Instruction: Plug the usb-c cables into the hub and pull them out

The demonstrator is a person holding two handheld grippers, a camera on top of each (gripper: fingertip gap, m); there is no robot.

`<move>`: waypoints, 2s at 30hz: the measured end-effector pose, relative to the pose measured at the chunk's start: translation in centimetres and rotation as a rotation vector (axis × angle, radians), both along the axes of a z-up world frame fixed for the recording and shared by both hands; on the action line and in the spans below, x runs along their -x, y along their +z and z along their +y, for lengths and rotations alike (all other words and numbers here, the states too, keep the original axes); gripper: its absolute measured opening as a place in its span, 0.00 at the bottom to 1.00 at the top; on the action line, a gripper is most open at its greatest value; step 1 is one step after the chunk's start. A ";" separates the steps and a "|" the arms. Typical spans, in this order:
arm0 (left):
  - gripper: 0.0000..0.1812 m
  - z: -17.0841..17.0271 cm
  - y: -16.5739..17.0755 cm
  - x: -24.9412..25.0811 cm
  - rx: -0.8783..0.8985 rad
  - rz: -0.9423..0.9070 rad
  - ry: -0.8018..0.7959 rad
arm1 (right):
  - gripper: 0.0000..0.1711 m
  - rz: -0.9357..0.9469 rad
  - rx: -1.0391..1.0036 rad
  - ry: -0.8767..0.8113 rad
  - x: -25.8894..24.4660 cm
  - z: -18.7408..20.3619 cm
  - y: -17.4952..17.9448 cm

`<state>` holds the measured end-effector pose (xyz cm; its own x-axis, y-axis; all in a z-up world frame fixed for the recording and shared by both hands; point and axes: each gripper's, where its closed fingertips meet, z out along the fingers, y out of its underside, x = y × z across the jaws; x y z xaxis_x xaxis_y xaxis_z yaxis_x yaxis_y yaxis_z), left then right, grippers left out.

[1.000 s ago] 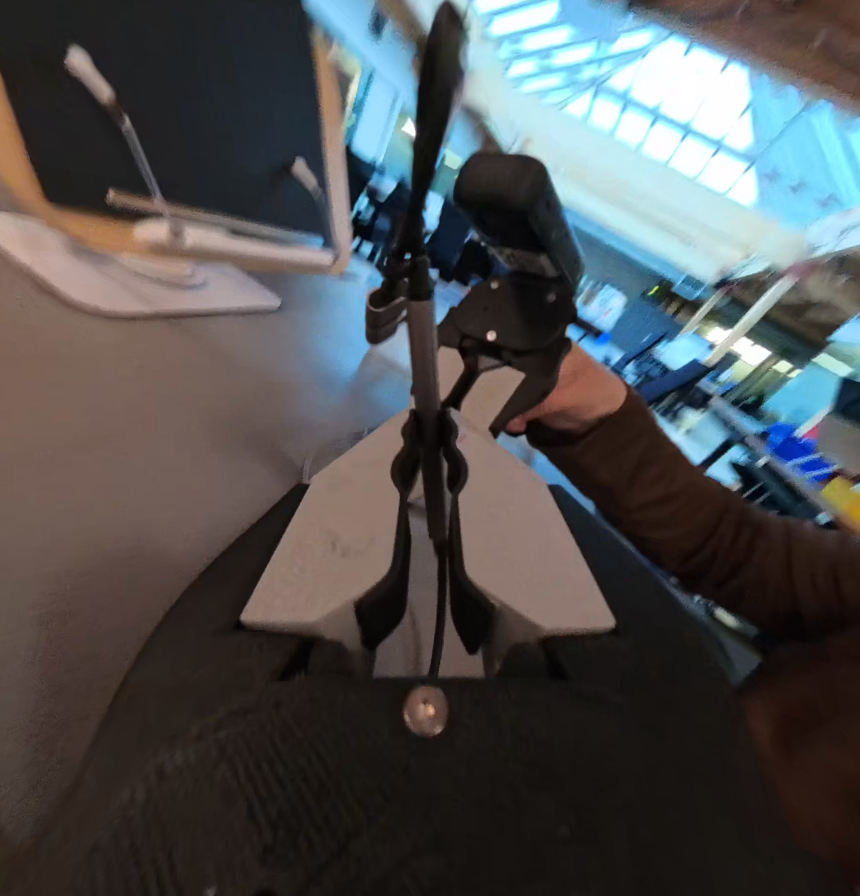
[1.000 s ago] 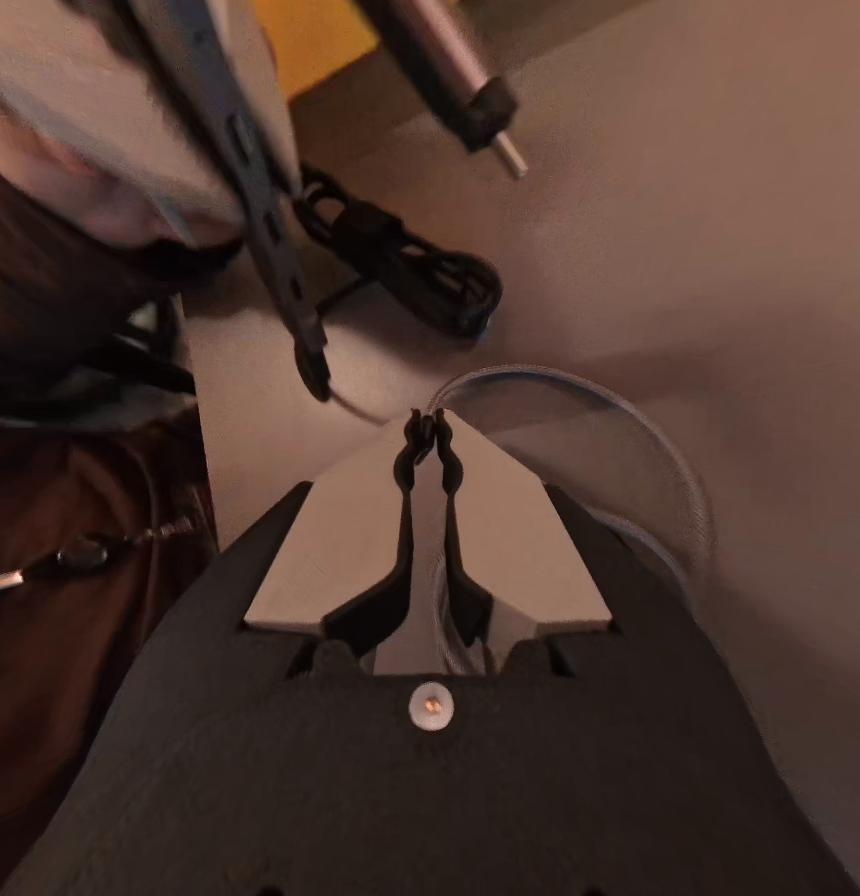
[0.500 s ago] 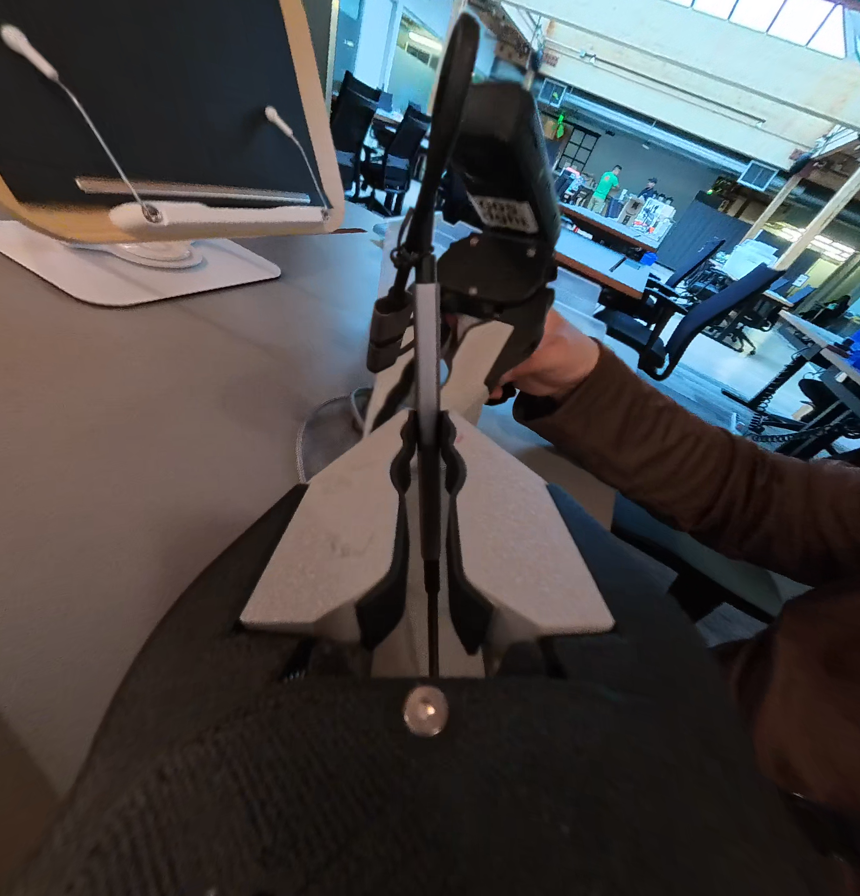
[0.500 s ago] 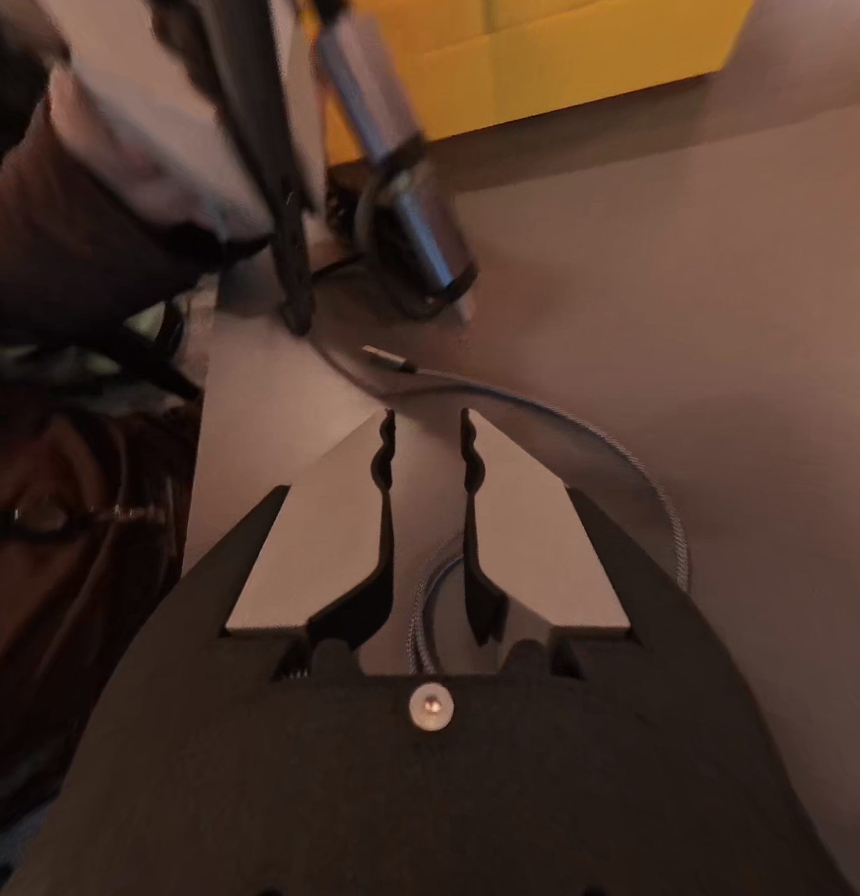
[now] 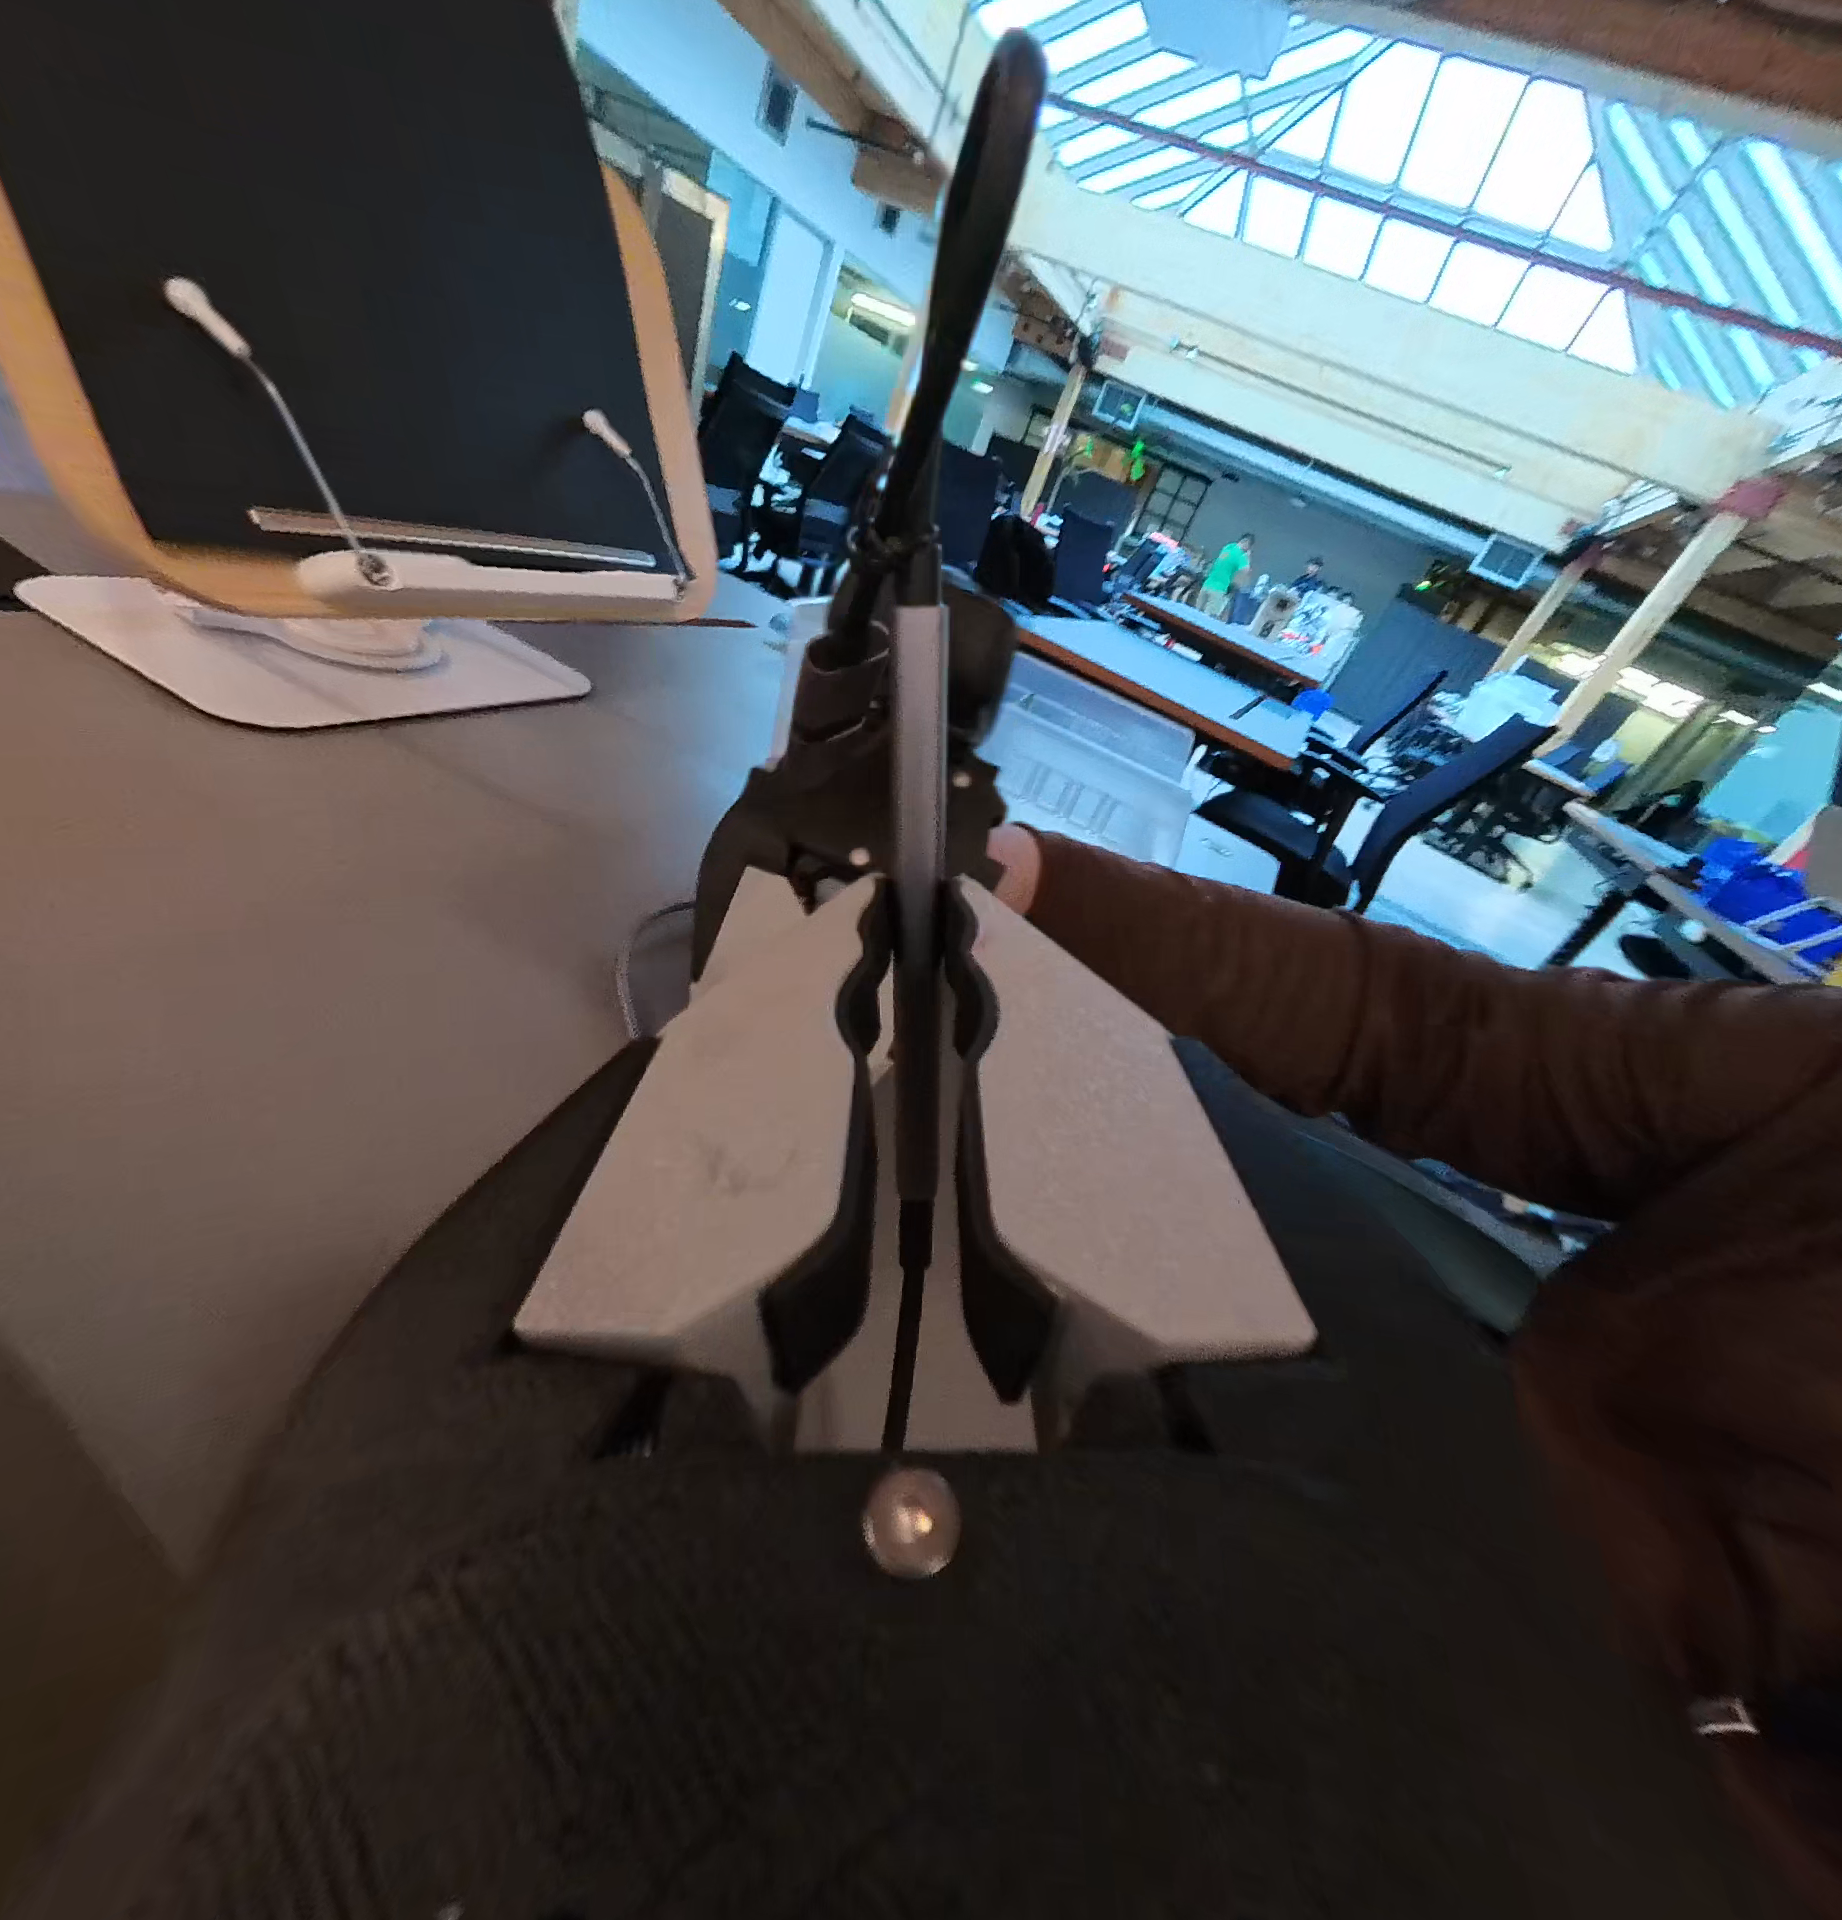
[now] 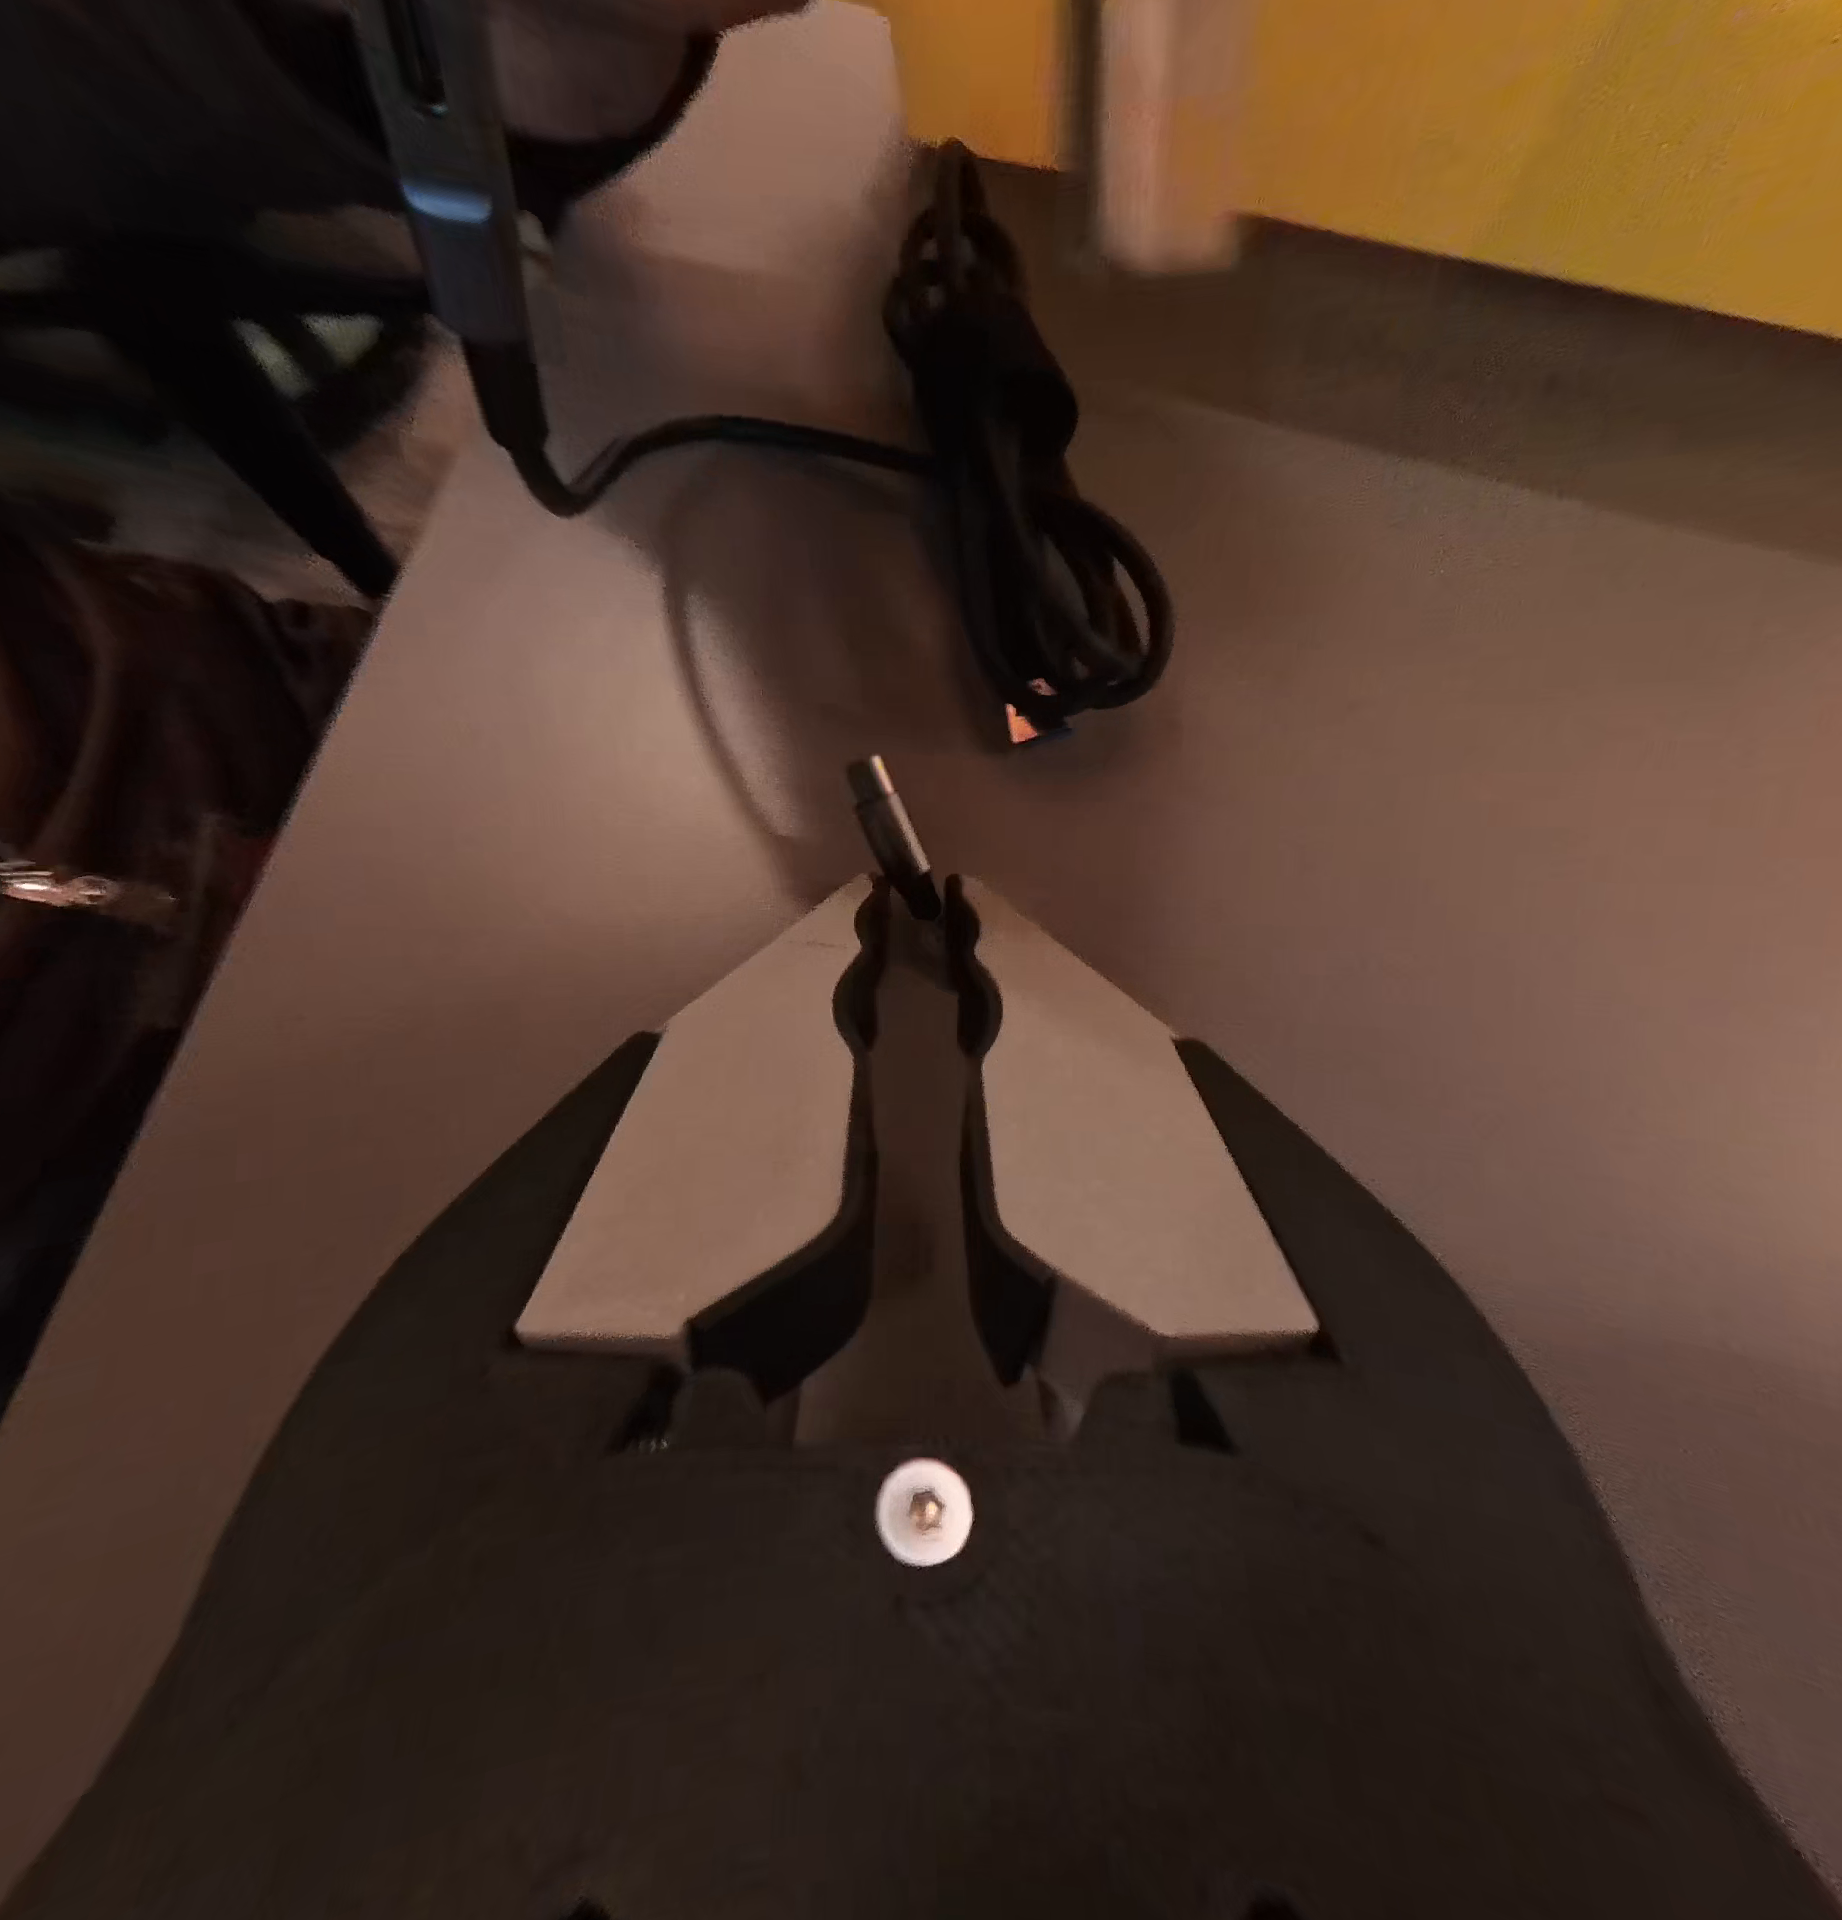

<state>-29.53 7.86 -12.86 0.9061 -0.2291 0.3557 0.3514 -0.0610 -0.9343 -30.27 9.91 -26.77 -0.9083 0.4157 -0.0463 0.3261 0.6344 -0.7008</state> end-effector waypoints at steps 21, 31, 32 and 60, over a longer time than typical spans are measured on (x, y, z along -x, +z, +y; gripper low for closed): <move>0.04 3.1 -1.8 -2.1 -0.027 -0.140 -0.141 | 0.02 0.067 0.043 -0.146 -4.5 1.4 6.5; 0.04 5.3 -0.4 -3.9 -0.041 -0.186 -0.262 | 0.02 0.180 0.138 -0.248 -5.1 5.1 10.2; 0.04 5.5 -0.6 -4.0 -0.030 -0.201 -0.270 | 0.02 0.181 0.132 -0.254 -5.2 5.3 10.2; 0.03 7.0 -3.9 -5.3 0.162 -0.269 -0.358 | 0.02 0.214 -0.117 -0.335 -5.4 7.4 8.3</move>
